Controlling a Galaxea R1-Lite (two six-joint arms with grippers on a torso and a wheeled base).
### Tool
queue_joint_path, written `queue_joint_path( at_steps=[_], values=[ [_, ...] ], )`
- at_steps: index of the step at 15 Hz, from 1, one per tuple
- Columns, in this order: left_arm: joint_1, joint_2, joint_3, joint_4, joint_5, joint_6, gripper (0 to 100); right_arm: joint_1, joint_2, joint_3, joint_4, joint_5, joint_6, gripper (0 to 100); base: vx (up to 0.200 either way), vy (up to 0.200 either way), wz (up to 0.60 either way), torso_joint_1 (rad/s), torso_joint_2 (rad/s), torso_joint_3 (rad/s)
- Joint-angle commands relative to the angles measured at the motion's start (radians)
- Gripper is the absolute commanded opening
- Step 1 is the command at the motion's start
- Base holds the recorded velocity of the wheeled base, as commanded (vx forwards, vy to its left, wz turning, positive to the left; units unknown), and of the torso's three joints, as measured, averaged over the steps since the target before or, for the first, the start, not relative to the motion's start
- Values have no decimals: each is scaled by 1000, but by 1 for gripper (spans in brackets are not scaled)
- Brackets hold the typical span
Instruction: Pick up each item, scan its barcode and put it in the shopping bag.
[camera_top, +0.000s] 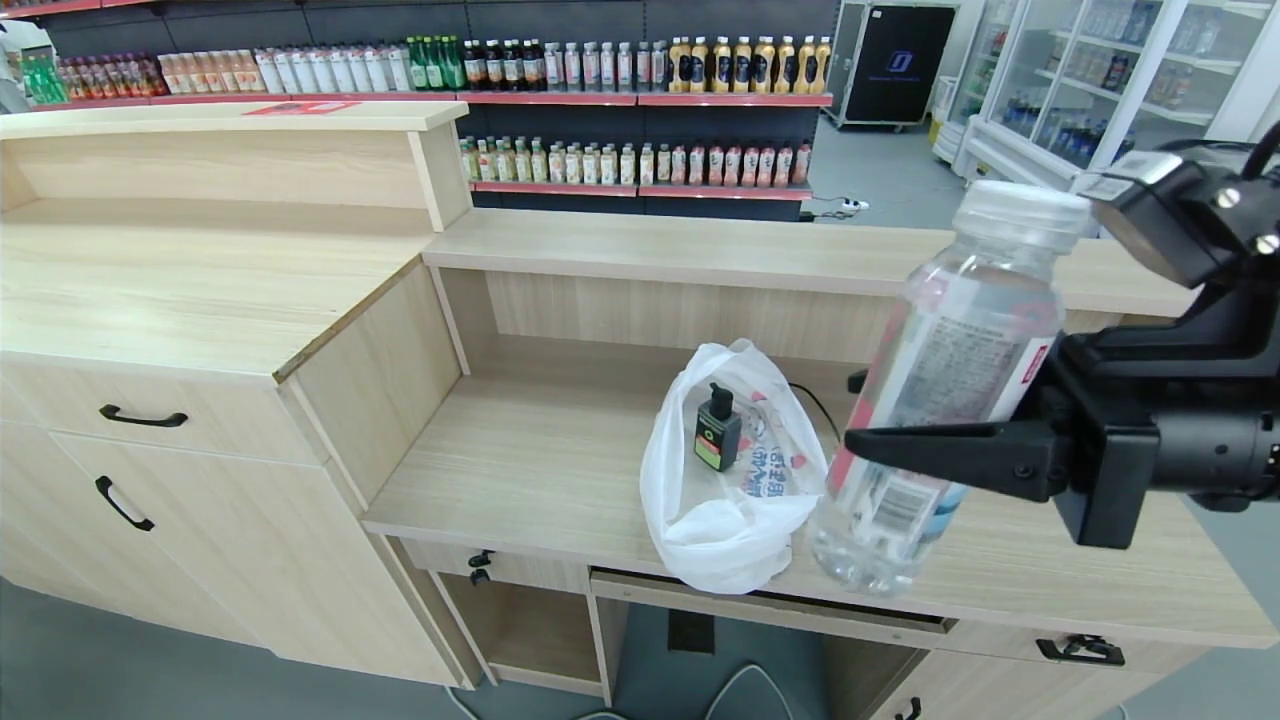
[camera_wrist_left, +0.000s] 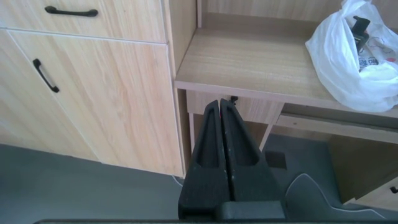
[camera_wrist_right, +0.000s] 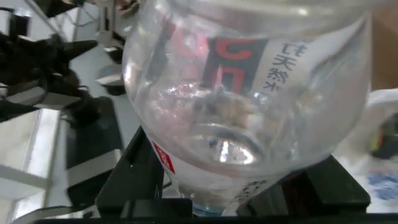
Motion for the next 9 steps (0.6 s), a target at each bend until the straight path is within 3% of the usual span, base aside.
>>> queue_joint_path(
  at_steps=[1,4,5,9],
  values=[
    [0,0,0,0,0,0,0,-261,-41,42,-4,1,-162,0,0,0,0,0,0,0],
    [0,0,0,0,0,0,0,-718,48,139,-101,1,-452,0,0,0,0,0,0,0],
    [0,0,0,0,0,0,0,-830,86,166,-155,3,-543,0,0,0,0,0,0,0],
    [0,0,0,0,0,0,0,-1008,205,174,-365,1,-609,0,0,0,0,0,0,0]
  ],
)
